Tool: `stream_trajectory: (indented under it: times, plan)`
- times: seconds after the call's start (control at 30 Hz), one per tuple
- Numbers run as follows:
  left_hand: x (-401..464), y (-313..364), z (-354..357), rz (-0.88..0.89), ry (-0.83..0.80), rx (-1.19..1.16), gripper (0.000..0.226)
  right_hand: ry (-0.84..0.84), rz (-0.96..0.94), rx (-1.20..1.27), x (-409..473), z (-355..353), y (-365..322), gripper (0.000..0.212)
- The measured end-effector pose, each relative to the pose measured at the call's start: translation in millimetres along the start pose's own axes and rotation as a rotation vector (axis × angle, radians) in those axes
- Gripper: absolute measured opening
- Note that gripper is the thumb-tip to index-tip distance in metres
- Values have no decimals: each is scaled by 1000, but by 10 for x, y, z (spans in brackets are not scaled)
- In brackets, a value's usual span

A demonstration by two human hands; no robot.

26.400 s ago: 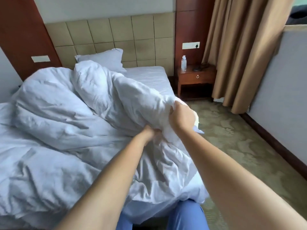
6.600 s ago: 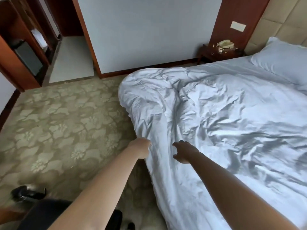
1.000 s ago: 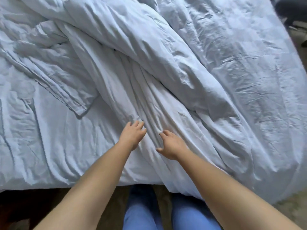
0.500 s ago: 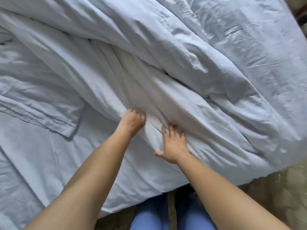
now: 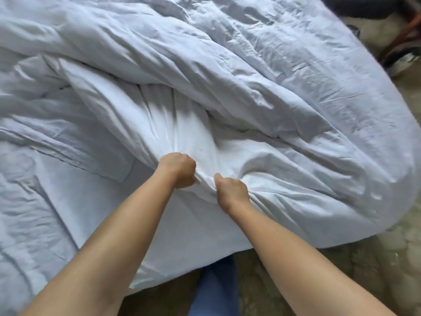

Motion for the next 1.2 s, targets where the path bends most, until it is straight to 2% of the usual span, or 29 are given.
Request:
stream_trajectory:
  times: [0.17, 0.5, 0.63, 0.73, 0.83, 0.93, 1.0, 1.07, 1.13, 1.2]
  plan:
    - [-920, 396, 165, -109, 20, -87, 33, 33, -128, -27, -898, -51, -5, 31]
    - [-2754, 1353, 964, -290, -26, -288, 31, -54, -325, -169, -2766, 320, -174, 31]
    - [-3115, 1691, 1185, -346, -108, -338, 33, -141, -338, -242, -3207, 470, -125, 32]
    - [-3260, 1900, 1191, -368, -229, -449, 40, -195, -335, -301, -3405, 272, -58, 33]
    - [-3356, 1956, 1071, -383, -352, -544, 26, -174, -348, -272, -3502, 53, -25, 32]
    - [-3440, 2000, 1093, -380, -451, -436, 24, -183, -354, -228, -3607, 196, -48, 31]
    - [-3489, 2080, 1317, -361, -547, -350, 38, -269, -343, -170, -3654, 470, -79, 34]
    - [-3583, 2125, 1598, -325, -630, -276, 49, -442, -318, -117, -3672, 752, -84, 43]
    - [-3635, 2056, 1825, -311, -625, -257, 60, -637, -306, -112, -3686, 938, -80, 60]
    - [-3685, 1927, 1847, -308, -536, -295, 63, -648, -281, -91, -3627, 913, -97, 78]
Point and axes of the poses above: each hand's wrist, its own x-axis towards the middle knuckle, its own z-axis out of the palm, y = z × x, the point moved 5 cm from there along x, towards the middle knuckle, and after that the axes turned 11 degrees about -x, right-handed, at the moved point
